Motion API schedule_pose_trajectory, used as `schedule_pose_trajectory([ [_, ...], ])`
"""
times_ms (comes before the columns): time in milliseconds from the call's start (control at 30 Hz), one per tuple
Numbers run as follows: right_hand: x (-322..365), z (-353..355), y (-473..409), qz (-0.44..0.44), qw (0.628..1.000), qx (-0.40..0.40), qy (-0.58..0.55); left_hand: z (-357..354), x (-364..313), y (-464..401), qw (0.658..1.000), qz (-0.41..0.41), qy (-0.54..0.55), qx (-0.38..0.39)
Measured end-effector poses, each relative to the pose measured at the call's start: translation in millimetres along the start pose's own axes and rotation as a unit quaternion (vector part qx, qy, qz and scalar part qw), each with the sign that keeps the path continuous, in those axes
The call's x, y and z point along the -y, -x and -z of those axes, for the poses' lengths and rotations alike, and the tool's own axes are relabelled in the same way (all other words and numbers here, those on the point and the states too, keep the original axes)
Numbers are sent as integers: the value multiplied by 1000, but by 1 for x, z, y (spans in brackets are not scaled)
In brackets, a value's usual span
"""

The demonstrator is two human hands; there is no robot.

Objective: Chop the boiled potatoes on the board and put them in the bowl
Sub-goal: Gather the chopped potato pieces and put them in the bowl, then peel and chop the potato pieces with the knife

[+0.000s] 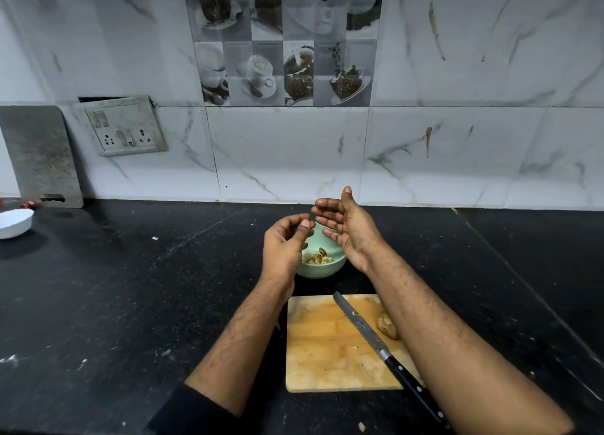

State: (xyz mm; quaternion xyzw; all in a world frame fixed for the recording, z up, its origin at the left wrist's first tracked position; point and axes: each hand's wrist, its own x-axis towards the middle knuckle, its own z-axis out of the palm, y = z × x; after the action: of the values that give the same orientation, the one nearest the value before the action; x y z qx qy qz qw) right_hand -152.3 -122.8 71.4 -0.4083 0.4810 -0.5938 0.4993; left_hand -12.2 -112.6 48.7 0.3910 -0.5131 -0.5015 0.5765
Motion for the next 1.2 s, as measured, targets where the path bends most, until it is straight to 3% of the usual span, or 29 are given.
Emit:
schedule_pose_trajectory([
  [333, 3, 29, 69, 40, 999, -25, -16, -25, -4, 45, 999, 4, 30, 22],
  [500, -5, 54, 114, 69, 983, -94, 141, -26, 10, 74, 999, 5, 30, 37],
  [600, -18, 72, 135, 86, 949, -115, 279, -29, 21, 90, 998, 7, 22, 59],
  [733, -27, 83, 156, 52, 878, -82, 468, -32, 32, 104, 996, 26, 10, 88],
  [900, -35, 80, 160, -12, 809, -27, 588, -26, 33, 108, 995, 42, 12, 90],
  [1067, -28, 71, 156, -1, 800, -62, 597, -1, 31, 107, 997, 34, -4, 74],
  [1200, -25, 48, 151, 49, 824, -43, 563, 21, 34, 106, 998, 35, -8, 57],
])
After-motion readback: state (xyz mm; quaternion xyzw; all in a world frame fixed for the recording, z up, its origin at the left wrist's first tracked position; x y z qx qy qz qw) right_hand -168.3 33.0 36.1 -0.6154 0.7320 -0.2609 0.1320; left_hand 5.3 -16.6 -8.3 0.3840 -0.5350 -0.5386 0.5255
